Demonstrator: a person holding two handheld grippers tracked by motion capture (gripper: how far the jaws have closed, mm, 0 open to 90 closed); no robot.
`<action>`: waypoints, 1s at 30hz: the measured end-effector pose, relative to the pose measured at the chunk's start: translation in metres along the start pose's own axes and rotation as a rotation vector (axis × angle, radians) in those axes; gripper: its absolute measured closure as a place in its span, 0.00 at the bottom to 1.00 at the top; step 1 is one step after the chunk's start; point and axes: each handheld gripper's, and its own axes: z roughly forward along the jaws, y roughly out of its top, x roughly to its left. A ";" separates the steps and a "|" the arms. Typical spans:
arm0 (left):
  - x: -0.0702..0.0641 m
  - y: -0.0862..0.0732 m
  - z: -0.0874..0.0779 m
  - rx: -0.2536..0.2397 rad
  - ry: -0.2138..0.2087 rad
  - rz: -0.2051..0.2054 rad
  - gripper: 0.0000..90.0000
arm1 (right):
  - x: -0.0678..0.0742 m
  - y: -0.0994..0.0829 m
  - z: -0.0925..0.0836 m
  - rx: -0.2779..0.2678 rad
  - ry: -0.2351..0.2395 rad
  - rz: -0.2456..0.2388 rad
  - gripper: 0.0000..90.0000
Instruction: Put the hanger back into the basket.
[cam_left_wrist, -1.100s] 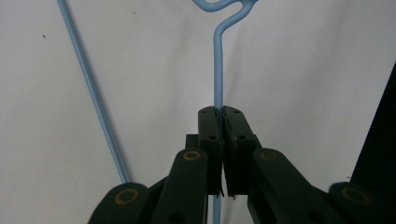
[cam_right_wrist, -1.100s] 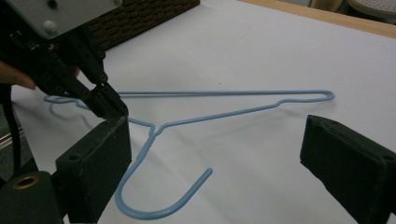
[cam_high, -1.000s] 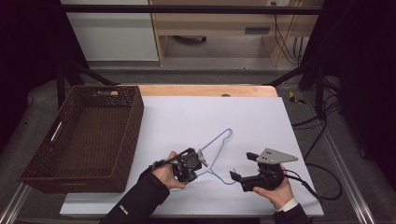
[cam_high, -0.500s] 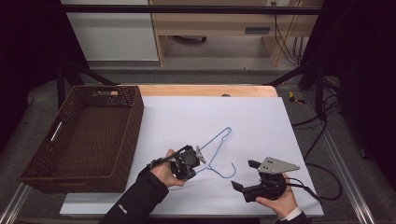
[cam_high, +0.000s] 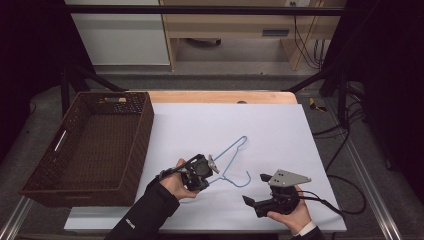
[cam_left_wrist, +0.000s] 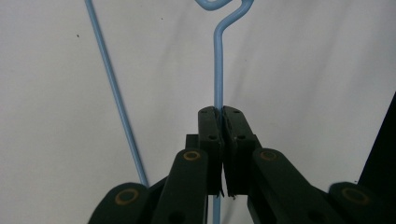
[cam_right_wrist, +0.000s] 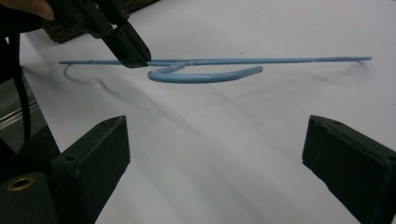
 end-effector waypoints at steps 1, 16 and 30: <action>0.000 0.000 0.000 0.000 0.000 0.001 0.97 | 0.000 -0.001 0.002 0.005 0.001 -0.006 0.09; 0.004 -0.004 -0.004 -0.021 0.008 0.000 0.97 | -0.009 -0.003 0.011 -0.012 0.001 0.040 0.14; 0.010 -0.005 -0.011 -0.027 0.036 -0.023 0.97 | -0.010 -0.003 0.010 -0.011 -0.008 0.032 0.13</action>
